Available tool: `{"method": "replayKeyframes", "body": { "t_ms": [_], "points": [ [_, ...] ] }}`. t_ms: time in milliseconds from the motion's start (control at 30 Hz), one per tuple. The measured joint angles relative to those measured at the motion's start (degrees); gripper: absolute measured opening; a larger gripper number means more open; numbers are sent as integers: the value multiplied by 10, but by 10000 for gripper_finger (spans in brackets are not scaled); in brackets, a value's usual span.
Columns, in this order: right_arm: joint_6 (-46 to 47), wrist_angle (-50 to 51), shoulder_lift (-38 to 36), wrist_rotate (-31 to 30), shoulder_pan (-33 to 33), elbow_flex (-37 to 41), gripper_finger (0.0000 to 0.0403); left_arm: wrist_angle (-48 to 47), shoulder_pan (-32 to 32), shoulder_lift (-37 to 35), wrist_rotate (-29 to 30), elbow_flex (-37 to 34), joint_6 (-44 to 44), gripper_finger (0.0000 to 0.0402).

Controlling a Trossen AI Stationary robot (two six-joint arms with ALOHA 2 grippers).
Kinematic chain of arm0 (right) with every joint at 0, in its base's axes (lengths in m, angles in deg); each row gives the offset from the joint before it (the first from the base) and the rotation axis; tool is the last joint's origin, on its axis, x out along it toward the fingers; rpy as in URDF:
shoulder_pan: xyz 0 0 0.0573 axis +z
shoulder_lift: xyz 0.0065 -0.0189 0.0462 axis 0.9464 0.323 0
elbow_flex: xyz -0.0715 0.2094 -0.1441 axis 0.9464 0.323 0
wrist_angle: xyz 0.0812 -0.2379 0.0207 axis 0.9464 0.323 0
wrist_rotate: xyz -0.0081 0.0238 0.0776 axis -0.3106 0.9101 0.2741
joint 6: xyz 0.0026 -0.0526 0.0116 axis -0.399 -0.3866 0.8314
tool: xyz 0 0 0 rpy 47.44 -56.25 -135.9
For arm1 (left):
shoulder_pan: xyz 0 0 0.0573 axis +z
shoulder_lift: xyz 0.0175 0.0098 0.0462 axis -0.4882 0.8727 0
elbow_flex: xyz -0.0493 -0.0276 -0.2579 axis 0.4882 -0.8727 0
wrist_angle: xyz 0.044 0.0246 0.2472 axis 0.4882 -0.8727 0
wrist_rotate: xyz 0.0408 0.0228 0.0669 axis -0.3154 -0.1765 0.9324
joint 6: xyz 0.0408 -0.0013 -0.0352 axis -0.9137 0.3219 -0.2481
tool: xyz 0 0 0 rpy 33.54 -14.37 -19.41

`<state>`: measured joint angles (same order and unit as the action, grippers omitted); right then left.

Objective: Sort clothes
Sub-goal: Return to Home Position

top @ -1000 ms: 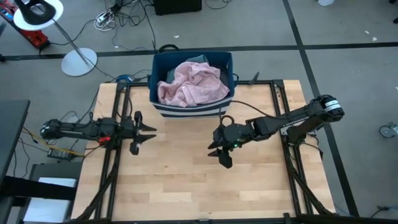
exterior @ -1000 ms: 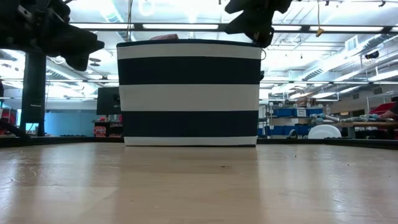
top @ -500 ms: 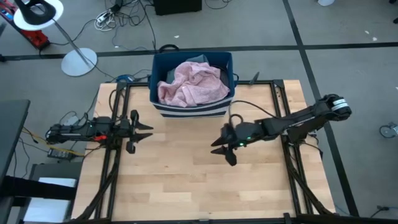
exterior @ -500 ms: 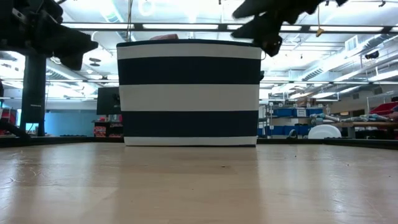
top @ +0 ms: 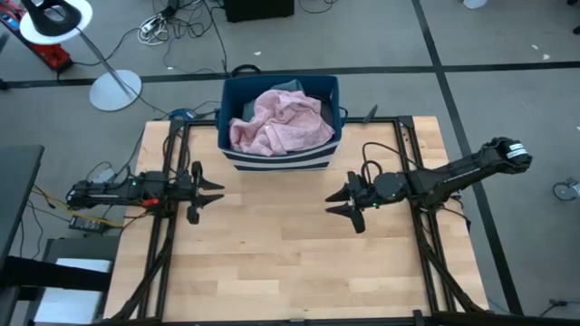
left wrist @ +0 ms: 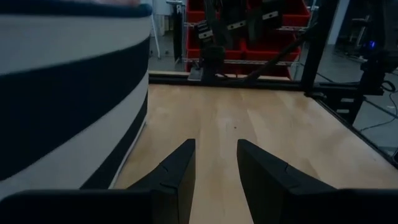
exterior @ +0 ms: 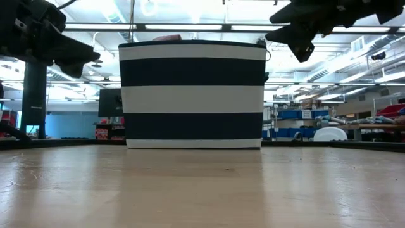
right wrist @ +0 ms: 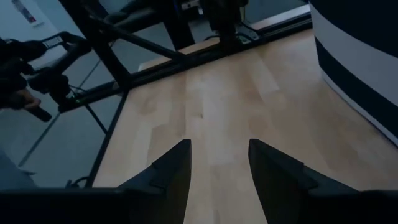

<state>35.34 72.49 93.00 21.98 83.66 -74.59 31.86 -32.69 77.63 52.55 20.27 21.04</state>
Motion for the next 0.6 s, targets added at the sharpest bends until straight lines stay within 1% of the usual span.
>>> {"method": "replayKeyframes", "body": {
  "t_ms": [67,200,367,500,600],
  "points": [
    [-1,-5,-7,0,-2,9,162,28,0,1,-1,-15,0,124],
    [0,-7,-8,0,-3,19,162,130,0,0,-9,-65,0,124],
    [-17,-9,-6,0,-3,19,162,126,0,0,-18,-69,-15,124],
    [-34,-9,-7,-21,-4,19,162,124,0,0,-20,-69,-16,124],
    [-34,-9,-15,-26,-8,37,162,123,0,0,-19,-69,-16,124]
  ]
}}
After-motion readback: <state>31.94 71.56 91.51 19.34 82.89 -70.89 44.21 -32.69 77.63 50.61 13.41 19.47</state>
